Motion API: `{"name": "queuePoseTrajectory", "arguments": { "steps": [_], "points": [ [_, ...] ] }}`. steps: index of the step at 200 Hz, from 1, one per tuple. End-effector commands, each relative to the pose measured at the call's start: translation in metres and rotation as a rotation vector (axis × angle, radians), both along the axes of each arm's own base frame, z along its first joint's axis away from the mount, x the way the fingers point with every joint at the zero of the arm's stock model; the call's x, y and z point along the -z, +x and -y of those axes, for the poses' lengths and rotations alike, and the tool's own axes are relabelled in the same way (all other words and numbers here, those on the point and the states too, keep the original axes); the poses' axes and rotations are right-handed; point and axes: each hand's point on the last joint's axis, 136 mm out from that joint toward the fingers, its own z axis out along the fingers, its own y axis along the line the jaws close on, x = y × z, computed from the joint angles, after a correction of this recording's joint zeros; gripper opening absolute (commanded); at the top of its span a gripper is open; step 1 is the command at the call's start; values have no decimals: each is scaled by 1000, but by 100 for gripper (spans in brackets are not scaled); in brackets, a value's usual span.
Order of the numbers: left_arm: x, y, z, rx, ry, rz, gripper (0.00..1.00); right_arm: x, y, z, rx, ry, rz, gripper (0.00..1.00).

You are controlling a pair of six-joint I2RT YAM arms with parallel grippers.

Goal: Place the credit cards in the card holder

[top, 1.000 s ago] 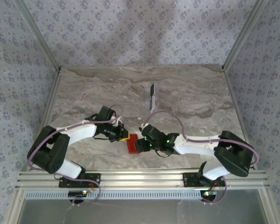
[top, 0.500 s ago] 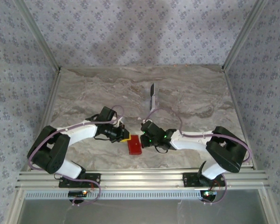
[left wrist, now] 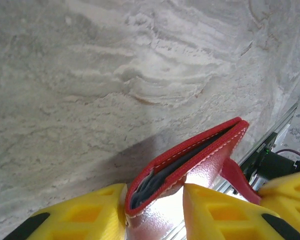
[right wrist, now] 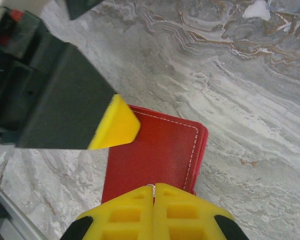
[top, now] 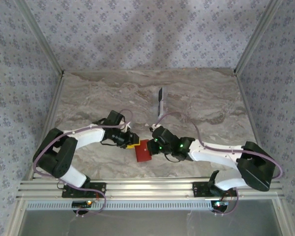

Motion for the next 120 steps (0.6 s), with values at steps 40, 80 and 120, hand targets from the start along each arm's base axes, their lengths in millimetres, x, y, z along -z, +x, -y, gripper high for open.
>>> {"name": "queuePoseTrajectory", "arguments": {
  "steps": [40, 80, 120],
  "points": [
    [-6, 10, 15, 45, -41, 5, 38, -40, -5, 6, 21, 112, 63, 0],
    [1, 13, 15, 41, -35, -11, 44, -44, -2, 17, 29, 89, 76, 0],
    [-2, 11, 15, 23, -59, 1, 44, -36, -6, 17, -24, 78, 38, 0]
  ]
}}
